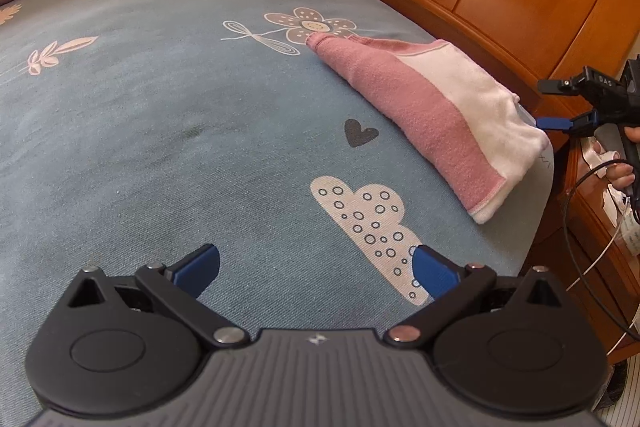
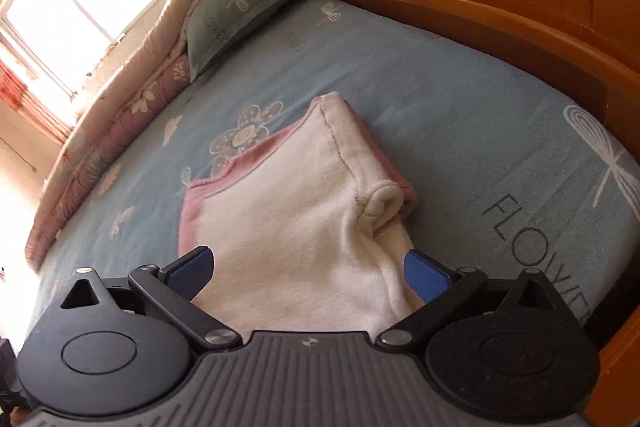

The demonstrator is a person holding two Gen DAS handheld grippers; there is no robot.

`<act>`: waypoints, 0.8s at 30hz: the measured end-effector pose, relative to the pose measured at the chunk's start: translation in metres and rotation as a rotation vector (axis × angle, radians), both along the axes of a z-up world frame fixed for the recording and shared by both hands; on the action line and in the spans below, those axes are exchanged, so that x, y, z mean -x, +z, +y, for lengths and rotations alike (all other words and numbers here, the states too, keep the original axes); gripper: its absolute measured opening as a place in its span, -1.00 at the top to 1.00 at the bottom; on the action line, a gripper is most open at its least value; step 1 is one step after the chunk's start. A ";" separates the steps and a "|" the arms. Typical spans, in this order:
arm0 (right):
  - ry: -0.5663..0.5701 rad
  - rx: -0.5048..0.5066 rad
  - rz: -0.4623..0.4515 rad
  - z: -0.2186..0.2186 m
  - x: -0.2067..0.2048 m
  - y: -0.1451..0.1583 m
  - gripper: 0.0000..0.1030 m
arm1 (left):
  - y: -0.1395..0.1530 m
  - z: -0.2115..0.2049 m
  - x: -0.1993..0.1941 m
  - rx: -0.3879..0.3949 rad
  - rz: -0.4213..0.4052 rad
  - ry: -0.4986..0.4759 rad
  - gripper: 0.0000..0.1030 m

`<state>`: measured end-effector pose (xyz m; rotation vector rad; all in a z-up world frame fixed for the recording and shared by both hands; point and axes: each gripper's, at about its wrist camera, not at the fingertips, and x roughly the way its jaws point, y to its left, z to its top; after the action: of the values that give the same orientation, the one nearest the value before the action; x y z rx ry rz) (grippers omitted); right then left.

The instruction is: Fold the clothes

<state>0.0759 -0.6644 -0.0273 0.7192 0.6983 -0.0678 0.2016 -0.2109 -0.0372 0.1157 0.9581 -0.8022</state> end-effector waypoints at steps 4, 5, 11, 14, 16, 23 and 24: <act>0.095 -0.049 -0.047 0.019 -0.017 0.003 -1.00 | -0.001 -0.007 0.001 -0.013 -0.005 -0.002 -0.97; 0.101 -0.032 -0.025 0.023 -0.025 -0.001 -1.00 | -0.001 -0.008 0.002 -0.011 -0.002 -0.005 -0.97; -0.151 0.204 0.104 0.008 -0.028 -0.013 -0.99 | 0.003 -0.004 0.007 -0.026 -0.026 -0.004 -0.97; -0.116 0.062 -0.006 0.003 -0.006 -0.002 -1.00 | 0.004 0.002 0.006 -0.027 -0.027 0.003 -0.97; -0.057 0.055 0.010 0.014 -0.004 -0.004 -1.00 | 0.002 0.003 0.006 -0.027 -0.020 0.004 -0.97; -0.075 0.141 0.097 0.035 0.009 -0.008 -1.00 | 0.003 0.002 0.016 -0.043 -0.034 -0.019 -0.97; -0.065 0.133 0.066 0.039 0.012 -0.003 -1.00 | 0.003 0.003 0.018 -0.048 -0.040 -0.023 -0.97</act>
<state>0.0644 -0.6258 -0.0301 0.6142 0.7260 -0.1966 0.1836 -0.2081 -0.0340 0.1845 0.9398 -0.7954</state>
